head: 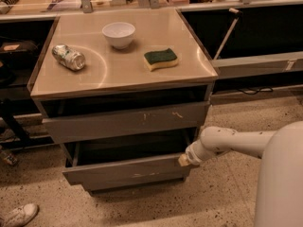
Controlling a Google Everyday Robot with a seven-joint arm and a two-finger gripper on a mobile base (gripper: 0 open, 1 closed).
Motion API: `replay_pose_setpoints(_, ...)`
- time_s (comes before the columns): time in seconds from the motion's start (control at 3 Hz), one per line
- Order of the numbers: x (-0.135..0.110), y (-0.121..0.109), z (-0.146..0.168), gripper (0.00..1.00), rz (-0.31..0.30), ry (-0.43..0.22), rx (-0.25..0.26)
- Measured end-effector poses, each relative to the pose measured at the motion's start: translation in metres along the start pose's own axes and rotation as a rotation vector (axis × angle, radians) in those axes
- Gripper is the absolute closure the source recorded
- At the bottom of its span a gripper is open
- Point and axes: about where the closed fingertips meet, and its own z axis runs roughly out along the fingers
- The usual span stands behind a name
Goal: Close middle drawer
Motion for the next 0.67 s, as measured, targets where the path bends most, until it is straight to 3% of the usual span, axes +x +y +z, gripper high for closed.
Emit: replay_pose_setpoints(0.67,-0.023,-0.022,0.005,1.00,0.042,-0.044,0.041)
